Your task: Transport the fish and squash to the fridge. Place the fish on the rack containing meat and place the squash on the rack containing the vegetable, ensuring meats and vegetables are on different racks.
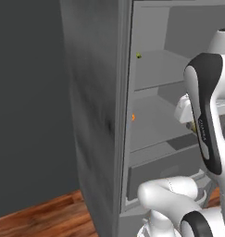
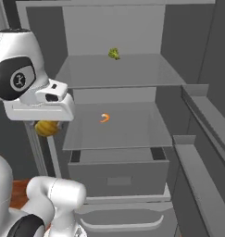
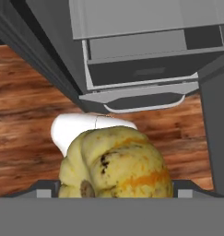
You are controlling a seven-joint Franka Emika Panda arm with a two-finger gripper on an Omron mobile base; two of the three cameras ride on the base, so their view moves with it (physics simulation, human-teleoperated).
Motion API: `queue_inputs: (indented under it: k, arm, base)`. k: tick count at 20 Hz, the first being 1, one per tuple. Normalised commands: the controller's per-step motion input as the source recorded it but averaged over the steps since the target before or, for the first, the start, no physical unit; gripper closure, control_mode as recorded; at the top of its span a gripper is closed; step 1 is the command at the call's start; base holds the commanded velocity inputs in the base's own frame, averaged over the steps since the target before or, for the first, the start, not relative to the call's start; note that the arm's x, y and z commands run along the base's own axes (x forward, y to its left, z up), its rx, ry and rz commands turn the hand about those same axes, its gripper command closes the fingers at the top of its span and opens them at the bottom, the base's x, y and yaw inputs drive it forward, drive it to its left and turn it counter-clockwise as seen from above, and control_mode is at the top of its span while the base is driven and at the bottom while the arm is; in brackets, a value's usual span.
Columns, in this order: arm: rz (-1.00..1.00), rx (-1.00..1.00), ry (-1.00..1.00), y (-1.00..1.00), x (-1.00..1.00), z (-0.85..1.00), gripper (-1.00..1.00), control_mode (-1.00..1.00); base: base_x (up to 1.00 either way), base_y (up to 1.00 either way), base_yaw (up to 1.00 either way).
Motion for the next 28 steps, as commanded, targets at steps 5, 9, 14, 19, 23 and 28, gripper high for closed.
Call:
queue_inputs:
  k: [5, 9, 14, 19, 23, 28]
  arm:
    - [0.00, 0.00, 0.00, 0.00, 0.00, 0.00, 1.00, 1.00]
    - [0.00, 0.00, 0.00, 0.00, 0.00, 0.00, 1.00, 1.00]
    - [0.00, 0.00, 0.00, 0.00, 0.00, 0.00, 1.00, 1.00]
    - [0.05, 0.00, -0.03, -0.07, 0.00, 0.12, 1.00, -1.00]
    - [0.08, 0.00, -0.14, -0.32, 0.00, 0.38, 1.00, -1.00]
    - [0.03, 0.00, -0.09, -0.43, 0.17, 0.27, 1.00, -1.00]
  base:
    - [0.65, -0.33, 0.00]
    - [0.57, -0.36, 0.14]
    - [0.46, -0.30, 0.28]
    - [0.12, -0.18, 0.15]
    - [0.00, 0.00, 0.00]
    - [0.00, 0.00, 0.00]
